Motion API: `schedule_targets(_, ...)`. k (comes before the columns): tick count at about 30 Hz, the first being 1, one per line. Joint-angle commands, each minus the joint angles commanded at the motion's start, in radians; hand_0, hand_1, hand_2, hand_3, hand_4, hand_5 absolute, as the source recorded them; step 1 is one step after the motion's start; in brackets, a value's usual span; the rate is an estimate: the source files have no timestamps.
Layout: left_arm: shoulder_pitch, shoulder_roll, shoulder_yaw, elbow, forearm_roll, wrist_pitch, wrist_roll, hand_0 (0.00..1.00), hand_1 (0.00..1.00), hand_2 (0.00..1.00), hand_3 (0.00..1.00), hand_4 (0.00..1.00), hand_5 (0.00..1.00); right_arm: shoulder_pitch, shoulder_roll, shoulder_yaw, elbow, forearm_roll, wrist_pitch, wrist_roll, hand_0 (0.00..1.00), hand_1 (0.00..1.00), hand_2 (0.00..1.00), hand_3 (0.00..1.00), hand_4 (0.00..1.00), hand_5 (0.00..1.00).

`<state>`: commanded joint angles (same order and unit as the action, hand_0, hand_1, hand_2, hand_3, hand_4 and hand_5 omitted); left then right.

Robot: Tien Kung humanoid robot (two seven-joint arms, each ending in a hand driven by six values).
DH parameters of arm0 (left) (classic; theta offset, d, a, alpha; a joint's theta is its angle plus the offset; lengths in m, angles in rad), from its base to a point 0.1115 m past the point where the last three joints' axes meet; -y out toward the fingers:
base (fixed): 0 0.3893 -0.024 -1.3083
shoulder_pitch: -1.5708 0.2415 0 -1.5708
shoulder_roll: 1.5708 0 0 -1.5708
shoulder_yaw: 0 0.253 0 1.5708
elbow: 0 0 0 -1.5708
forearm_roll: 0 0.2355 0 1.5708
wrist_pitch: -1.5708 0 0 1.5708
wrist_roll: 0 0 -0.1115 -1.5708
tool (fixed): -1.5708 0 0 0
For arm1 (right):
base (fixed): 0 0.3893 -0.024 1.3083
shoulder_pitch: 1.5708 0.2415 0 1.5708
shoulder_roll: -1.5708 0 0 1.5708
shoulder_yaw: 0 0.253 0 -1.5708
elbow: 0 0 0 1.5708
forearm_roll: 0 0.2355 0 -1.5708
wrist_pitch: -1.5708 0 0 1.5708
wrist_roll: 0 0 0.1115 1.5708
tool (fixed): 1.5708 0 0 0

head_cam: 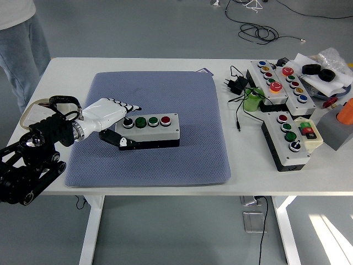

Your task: Pick up the button,place it on the desk,press the button,press the button

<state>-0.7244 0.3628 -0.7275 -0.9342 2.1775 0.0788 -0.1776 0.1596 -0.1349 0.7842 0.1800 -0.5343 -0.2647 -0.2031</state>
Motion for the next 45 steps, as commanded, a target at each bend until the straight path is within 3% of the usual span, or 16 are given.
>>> schedule_targets(7, 0.020, 0.018, -0.041, -0.048, -0.016, -0.041, 0.006, 0.799, 0.859, 0.916, 0.998, 0.859, 0.168, 0.000, 0.001, 0.001, 0.000, 0.000, -0.001, 0.000, 0.787, 0.797, 0.817, 0.751, 0.412, 0.479)
schedule_targets(12, 0.064, 0.049, -0.097, -0.152, -0.037, -0.105, 0.018, 0.826, 0.878, 0.937, 0.998, 0.861, 0.168, -0.003, 0.001, 0.003, 0.000, -0.004, -0.001, -0.001, 0.787, 0.797, 0.817, 0.751, 0.412, 0.479)
schedule_targets(16, 0.124, 0.067, -0.180, -0.270, -0.050, -0.172, 0.036, 0.860, 0.914, 0.947, 0.998, 0.869, 0.178, -0.003, 0.002, 0.005, 0.000, -0.004, -0.001, -0.001, 0.787, 0.797, 0.817, 0.751, 0.412, 0.479)
schedule_targets(19, 0.158, 0.073, -0.247, -0.355, -0.071, -0.173, 0.039, 0.860, 0.914, 0.947, 0.998, 0.869, 0.178, -0.003, 0.002, 0.004, 0.000, -0.001, -0.001, 0.001, 0.787, 0.797, 0.817, 0.751, 0.412, 0.479)
schedule_targets(20, 0.164, 0.075, -0.258, -0.371, -0.075, -0.165, 0.040, 0.794, 0.794, 0.842, 0.998, 0.870, 0.197, -0.003, 0.001, 0.002, 0.000, 0.001, -0.001, 0.001, 0.787, 0.797, 0.817, 0.751, 0.412, 0.479)
schedule_targets(22, 0.181, 0.078, -0.289, -0.422, -0.077, -0.132, 0.051, 0.794, 0.794, 0.842, 0.998, 0.870, 0.197, -0.003, 0.002, 0.001, 0.000, 0.004, -0.001, 0.002, 0.787, 0.797, 0.817, 0.751, 0.412, 0.479)
schedule_targets(25, 0.198, 0.080, -0.311, -0.510, -0.077, -0.049, 0.077, 0.794, 0.794, 0.842, 0.998, 0.870, 0.197, -0.003, 0.001, 0.000, 0.000, 0.007, 0.000, 0.003, 0.787, 0.797, 0.817, 0.751, 0.412, 0.479)
schedule_targets(26, 0.199, 0.080, -0.312, -0.517, -0.077, -0.043, 0.078, 0.362, 0.391, 0.392, 0.949, 0.708, 0.172, -0.003, 0.001, -0.001, 0.000, 0.008, 0.000, 0.003, 0.787, 0.797, 0.817, 0.751, 0.412, 0.479)
schedule_targets(29, 0.205, 0.076, -0.302, -0.563, -0.018, -0.012, 0.105, 0.362, 0.391, 0.392, 0.949, 0.708, 0.172, -0.004, 0.002, 0.002, 0.000, 0.008, 0.000, 0.003, 0.787, 0.797, 0.817, 0.751, 0.412, 0.479)
schedule_targets(31, 0.203, 0.072, -0.290, -0.580, 0.023, -0.027, 0.116, 0.362, 0.391, 0.392, 0.949, 0.708, 0.172, -0.004, 0.001, 0.000, 0.000, 0.012, 0.000, 0.004, 0.787, 0.797, 0.817, 0.751, 0.412, 0.479)
schedule_targets(32, 0.202, 0.071, -0.279, -0.587, 0.034, -0.043, 0.120, 0.183, 0.177, 0.213, 0.943, 0.658, 0.228, -0.004, 0.001, -0.001, 0.000, 0.015, 0.000, 0.005, 0.787, 0.797, 0.817, 0.751, 0.412, 0.479)
schedule_targets(37, 0.203, 0.067, -0.247, -0.594, 0.036, -0.094, 0.130, 0.183, 0.177, 0.213, 0.943, 0.658, 0.228, -0.009, 0.002, -0.004, 0.000, 0.024, 0.000, 0.008, 0.787, 0.797, 0.817, 0.751, 0.412, 0.479)
schedule_targets(38, 0.205, 0.066, -0.234, -0.592, 0.036, -0.106, 0.134, 0.085, 0.064, 0.112, 0.928, 0.603, 0.255, -0.013, 0.002, -0.002, 0.000, 0.022, 0.000, 0.007, 0.787, 0.797, 0.817, 0.751, 0.412, 0.479)
schedule_targets(43, 0.207, 0.056, -0.193, -0.579, 0.054, -0.127, 0.142, 0.085, 0.064, 0.112, 0.928, 0.603, 0.255, -0.023, 0.002, 0.007, 0.000, 0.010, -0.001, 0.004, 0.787, 0.797, 0.817, 0.751, 0.412, 0.479)
schedule_targets(44, 0.207, 0.054, -0.185, -0.576, 0.057, -0.128, 0.145, 0.068, 0.012, 0.059, 0.922, 0.532, 0.002, -0.024, 0.001, 0.010, 0.000, 0.007, -0.001, 0.003, 0.787, 0.797, 0.817, 0.751, 0.412, 0.479)
schedule_targets(45, 0.207, 0.053, -0.179, -0.575, 0.059, -0.129, 0.148, 0.068, 0.012, 0.059, 0.922, 0.532, 0.002, -0.025, 0.001, 0.010, 0.000, 0.007, -0.001, 0.003, 0.787, 0.797, 0.817, 0.751, 0.412, 0.479)
